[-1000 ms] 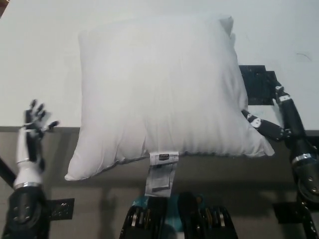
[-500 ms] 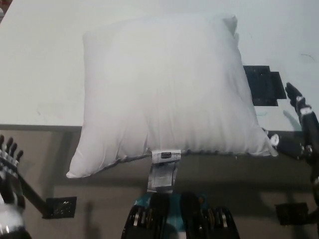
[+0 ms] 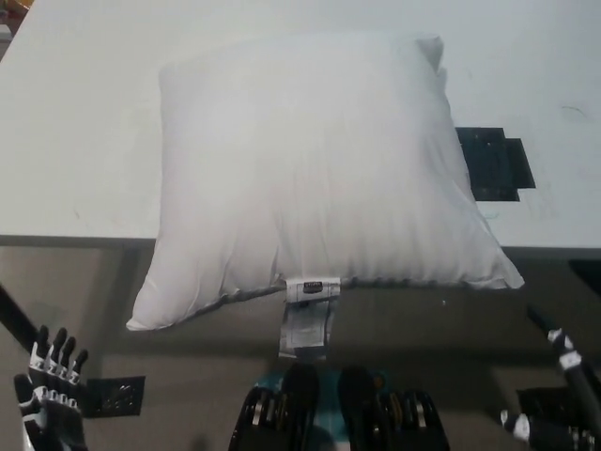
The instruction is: The robot uses both hands to lift the pillow and then drops it on the table
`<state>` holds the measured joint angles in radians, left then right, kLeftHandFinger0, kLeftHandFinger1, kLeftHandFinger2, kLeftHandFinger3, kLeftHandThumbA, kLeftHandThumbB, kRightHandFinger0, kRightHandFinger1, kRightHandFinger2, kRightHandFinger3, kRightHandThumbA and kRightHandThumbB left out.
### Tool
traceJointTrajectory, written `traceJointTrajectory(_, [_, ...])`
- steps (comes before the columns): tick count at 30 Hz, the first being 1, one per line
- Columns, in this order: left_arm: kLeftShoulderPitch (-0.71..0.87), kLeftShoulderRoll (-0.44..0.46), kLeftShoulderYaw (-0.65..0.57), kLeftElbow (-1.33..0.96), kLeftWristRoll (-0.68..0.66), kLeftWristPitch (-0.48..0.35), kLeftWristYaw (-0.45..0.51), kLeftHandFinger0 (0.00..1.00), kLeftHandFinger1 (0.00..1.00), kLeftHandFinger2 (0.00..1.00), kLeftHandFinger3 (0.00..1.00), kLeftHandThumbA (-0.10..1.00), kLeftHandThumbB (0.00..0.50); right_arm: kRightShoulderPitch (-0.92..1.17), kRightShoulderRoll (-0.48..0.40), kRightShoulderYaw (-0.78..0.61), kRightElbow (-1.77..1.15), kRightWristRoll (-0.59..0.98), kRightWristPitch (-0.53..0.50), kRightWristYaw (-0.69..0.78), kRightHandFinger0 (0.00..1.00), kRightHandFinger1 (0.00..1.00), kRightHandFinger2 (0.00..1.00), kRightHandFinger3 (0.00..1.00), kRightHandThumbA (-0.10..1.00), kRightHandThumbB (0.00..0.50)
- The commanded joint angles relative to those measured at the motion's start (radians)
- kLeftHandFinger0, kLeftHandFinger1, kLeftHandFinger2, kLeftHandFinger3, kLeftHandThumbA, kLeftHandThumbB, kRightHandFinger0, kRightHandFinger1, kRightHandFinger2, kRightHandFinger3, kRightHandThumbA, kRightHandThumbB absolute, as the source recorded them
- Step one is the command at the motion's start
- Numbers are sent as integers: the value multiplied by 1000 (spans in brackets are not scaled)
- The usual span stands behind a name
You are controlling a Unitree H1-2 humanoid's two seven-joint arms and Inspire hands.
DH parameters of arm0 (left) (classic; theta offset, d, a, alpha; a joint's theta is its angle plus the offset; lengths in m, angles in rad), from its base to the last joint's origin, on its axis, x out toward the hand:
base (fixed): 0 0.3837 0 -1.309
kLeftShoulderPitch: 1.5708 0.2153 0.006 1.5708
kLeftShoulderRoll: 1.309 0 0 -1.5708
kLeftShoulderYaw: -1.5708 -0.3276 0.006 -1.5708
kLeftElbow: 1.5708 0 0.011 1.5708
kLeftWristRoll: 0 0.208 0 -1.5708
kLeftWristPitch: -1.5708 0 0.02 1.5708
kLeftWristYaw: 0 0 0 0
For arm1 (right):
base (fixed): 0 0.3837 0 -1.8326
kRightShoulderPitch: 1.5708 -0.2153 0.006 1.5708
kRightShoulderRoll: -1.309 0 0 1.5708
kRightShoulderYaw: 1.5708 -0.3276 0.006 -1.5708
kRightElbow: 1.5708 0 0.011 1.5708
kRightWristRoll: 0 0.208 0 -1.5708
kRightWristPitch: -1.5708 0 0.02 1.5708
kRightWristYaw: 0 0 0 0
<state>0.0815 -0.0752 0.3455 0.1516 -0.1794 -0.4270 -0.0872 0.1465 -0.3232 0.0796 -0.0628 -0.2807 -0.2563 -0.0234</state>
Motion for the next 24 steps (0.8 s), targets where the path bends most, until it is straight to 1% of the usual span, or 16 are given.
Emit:
traceJointTrajectory(1, [-36,-1,35,3,37,-43,-84,1000,1000,1000,1000,989,123,-30,-55,28,-15,-227,-160,-54,1000,1000,1000,1000,1000,258])
traceJointTrajectory(2, [-45,4,34,13,55,-43,-76,1000,1000,1000,1000,989,131,-44,-49,27,-13,-226,-158,-57,1000,1000,1000,1000,1000,224])
traceJointTrajectory(3, [-51,10,30,21,72,-43,-65,1000,1000,1000,1000,988,128,-55,-39,27,-12,-222,-153,-62,1000,1000,1000,1000,1000,211])
traceJointTrajectory(4, [-52,9,35,22,73,-43,-70,1000,1000,1000,1000,988,129,-55,-38,27,-10,-225,-155,-64,1000,1000,1000,1000,1000,210])
traceJointTrajectory(5, [-55,17,27,25,97,-43,-51,1000,1000,1000,1000,985,126,-55,-25,21,-8,-218,-144,-72,1000,1000,1000,1000,1000,239])
traceJointTrajectory(6, [-56,24,19,32,119,-43,-24,1000,1000,1000,1000,991,152,-60,-15,15,1,-196,-148,-75,1000,1000,1000,1000,1000,221])
traceJointTrajectory(7, [-56,29,16,33,130,-43,-9,1000,1000,1000,1000,1000,152,-67,-7,13,9,-178,-149,-73,1000,1000,1000,1000,1000,212])
traceJointTrajectory(10, [-69,29,14,39,138,-43,6,1000,1000,1000,1000,1000,145,-89,10,2,32,-157,-150,-83,1000,1000,1000,1000,1000,234])
traceJointTrajectory(11, [-71,32,9,40,144,-43,13,1000,1000,1000,1000,1000,160,-94,14,0,38,-161,-152,-88,1000,1000,1000,1000,1000,246])
traceJointTrajectory(12, [-82,46,-8,42,166,-43,32,1000,1000,1000,1000,1000,158,-99,23,-4,40,-161,-146,-92,1000,1000,1000,1000,1000,256])
traceJointTrajectory(17, [-78,58,-40,37,187,-43,67,1000,1000,1000,1000,1000,166,-101,36,-24,54,-125,-163,-99,1000,1000,1000,1000,1000,272])
traceJointTrajectory(18, [-77,60,-47,38,190,-43,76,1000,1000,1000,1000,1000,176,-104,41,-31,65,-114,-185,-109,1000,1000,1000,1000,1000,252])
traceJointTrajectory(19, [-73,62,-54,40,195,-43,89,1000,1000,1000,1000,1000,187,-110,53,-48,79,-82,-192,-119,1000,1000,1000,1000,1000,262])
traceJointTrajectory(21, [-64,65,-65,40,198,-43,103,1000,1000,1000,1000,1000,186,-107,61,-62,82,-46,-181,-105,1000,1000,1000,1000,1000,234])
traceJointTrajectory(22, [-58,63,-69,39,197,-43,108,1000,1000,1000,1000,1000,188,-108,59,-65,85,-30,-189,-96,1000,1000,1000,1000,1000,232])
traceJointTrajectory(24, [-45,61,-77,37,197,-43,122,1000,1000,1000,1000,1000,191,-108,60,-69,90,14,-196,-74,1000,1000,1000,1000,1000,209])
